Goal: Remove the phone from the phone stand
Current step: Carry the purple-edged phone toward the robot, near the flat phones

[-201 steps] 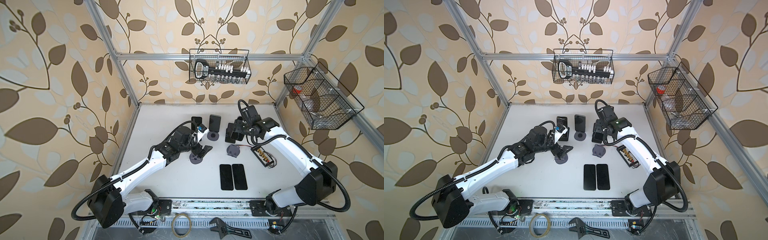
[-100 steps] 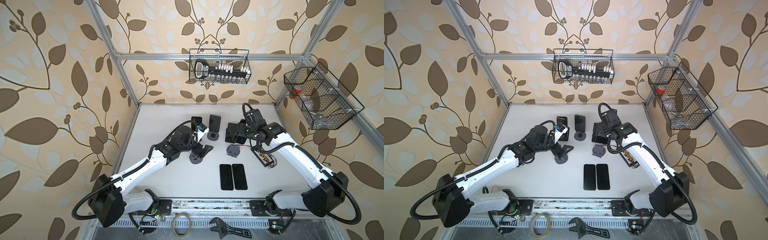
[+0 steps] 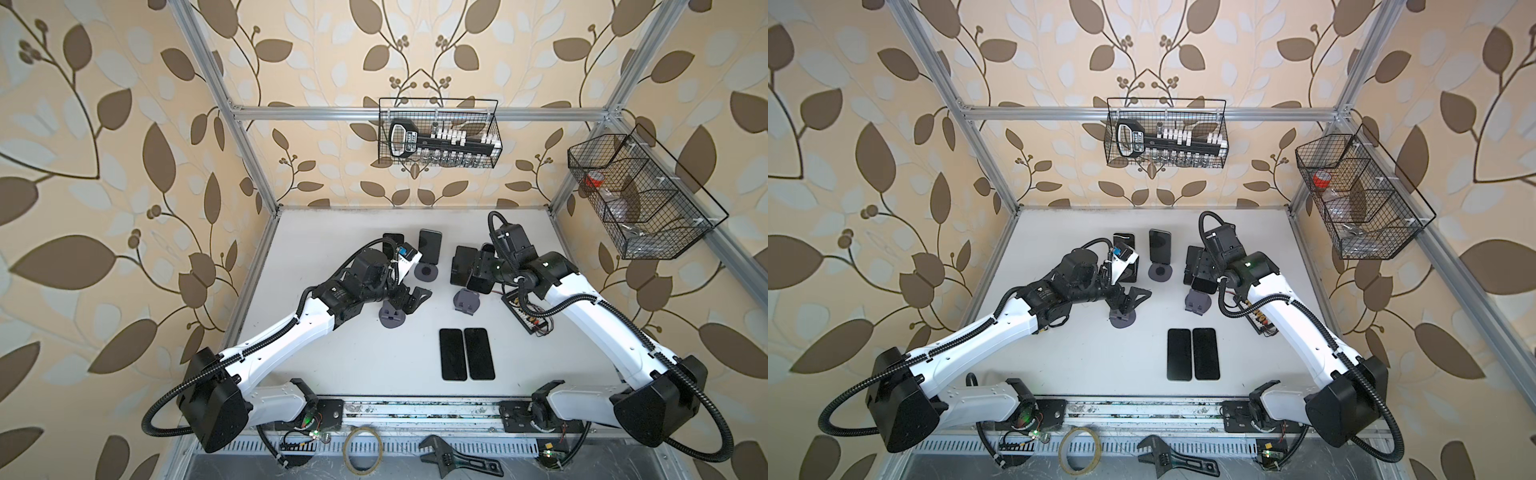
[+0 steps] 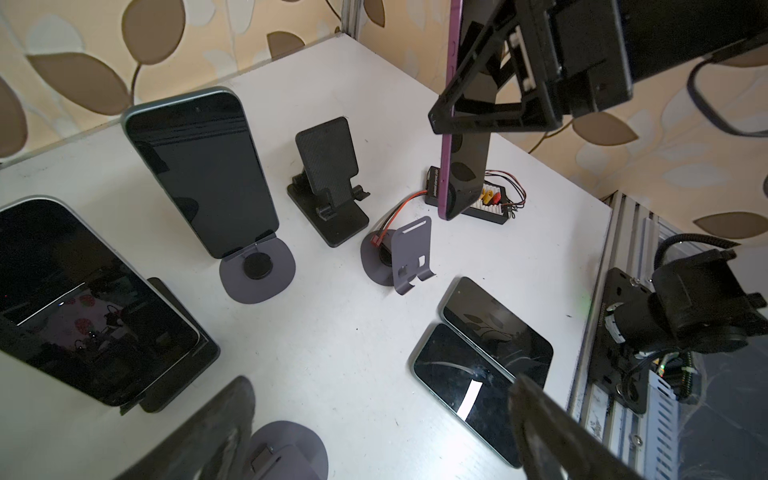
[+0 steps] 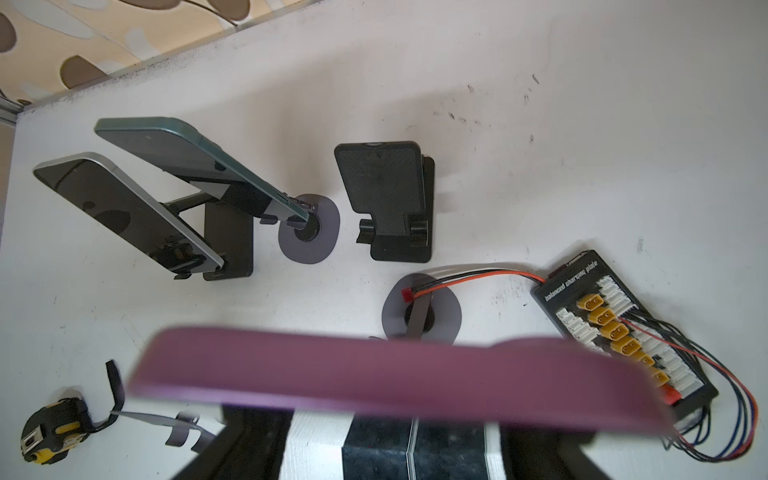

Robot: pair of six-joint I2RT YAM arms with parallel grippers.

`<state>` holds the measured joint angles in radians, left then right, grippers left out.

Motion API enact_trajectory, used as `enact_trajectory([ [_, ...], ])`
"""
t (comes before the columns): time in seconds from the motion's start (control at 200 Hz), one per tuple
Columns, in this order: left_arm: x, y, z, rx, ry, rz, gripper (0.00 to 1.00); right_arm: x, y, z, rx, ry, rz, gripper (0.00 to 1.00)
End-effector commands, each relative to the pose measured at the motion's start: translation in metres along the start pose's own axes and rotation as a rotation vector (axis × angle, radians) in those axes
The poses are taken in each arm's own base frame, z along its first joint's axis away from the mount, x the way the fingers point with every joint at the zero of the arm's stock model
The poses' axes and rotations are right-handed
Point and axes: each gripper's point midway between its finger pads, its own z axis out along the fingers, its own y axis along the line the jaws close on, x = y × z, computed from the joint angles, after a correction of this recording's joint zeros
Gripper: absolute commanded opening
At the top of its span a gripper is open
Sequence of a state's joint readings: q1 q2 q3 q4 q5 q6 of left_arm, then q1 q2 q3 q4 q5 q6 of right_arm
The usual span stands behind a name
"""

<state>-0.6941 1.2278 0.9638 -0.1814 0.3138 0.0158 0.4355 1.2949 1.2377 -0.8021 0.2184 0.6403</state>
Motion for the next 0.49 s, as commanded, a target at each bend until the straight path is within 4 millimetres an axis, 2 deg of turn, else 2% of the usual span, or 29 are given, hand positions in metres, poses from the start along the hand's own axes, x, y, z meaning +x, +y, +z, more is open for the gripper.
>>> enact_trajectory([
  [0.0,-0.013,-0.018,-0.013,0.035,-0.019,-0.014,0.95,-0.001,0.005,-0.014,-0.035,-0.020,0.013,0.70],
  [0.345,-0.009,-0.039,-0.032,0.078,-0.014,-0.049,0.94,0.018,0.016,-0.029,-0.104,0.013,0.018,0.69],
  [0.49,0.000,-0.047,-0.041,0.113,-0.004,-0.065,0.94,0.027,0.025,-0.036,-0.154,0.033,0.018,0.68],
])
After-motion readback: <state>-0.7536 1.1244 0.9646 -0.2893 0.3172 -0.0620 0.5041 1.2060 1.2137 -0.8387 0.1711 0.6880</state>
